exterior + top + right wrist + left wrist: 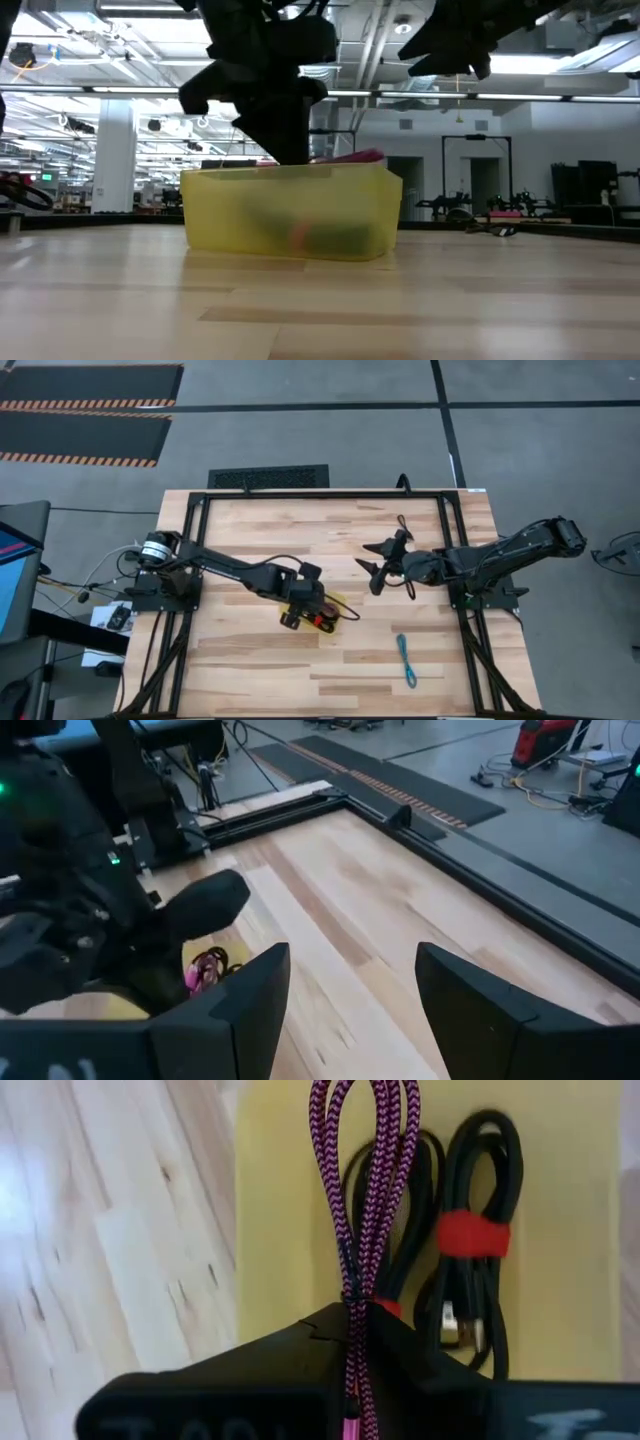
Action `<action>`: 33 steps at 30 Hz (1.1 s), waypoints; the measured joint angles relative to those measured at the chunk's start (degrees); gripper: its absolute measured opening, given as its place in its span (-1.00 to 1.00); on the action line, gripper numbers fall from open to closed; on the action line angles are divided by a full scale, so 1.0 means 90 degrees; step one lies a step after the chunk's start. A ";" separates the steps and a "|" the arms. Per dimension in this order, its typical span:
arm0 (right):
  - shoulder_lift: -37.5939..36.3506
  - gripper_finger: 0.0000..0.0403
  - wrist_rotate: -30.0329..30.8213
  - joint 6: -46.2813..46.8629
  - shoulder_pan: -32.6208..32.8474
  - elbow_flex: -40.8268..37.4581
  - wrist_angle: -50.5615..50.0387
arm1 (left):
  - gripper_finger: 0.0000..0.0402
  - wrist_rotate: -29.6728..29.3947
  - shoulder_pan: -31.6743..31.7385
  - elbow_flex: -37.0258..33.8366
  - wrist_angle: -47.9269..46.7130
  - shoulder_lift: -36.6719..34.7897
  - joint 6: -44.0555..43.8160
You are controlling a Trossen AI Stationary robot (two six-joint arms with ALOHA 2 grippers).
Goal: Pick and place USB-C Cables
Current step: Put the pink charger cable into the yellow bin, then put the blue charger cable into the yellow bin
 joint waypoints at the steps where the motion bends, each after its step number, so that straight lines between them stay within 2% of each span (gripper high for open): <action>1: 0.0000 0.21 -0.0001 -0.0001 0.0000 0.0000 0.0010 | -0.95 0.0024 0.0000 -0.0037 0.0081 0.0000 0.0006; 16: 0.0000 0.21 -0.0015 -0.0020 -0.0002 -0.0005 -0.0109 | -0.59 -0.0007 0.0160 -0.0068 0.0586 0.0819 0.0043; 21: 0.0000 0.21 -0.0015 -0.0019 -0.0002 -0.0007 -0.0151 | -0.46 -0.0070 0.0467 -0.0058 0.0888 0.0865 -0.0648; 29: 0.0000 0.21 -0.0015 -0.0019 -0.0005 -0.0007 -0.0232 | -0.37 0.0213 0.0710 0.0326 0.0542 0.0865 -0.1074; 33: 0.0000 0.21 -0.0013 -0.0016 -0.0005 -0.0007 -0.0269 | -0.37 0.0046 0.0704 0.0695 0.0093 0.0865 -0.1069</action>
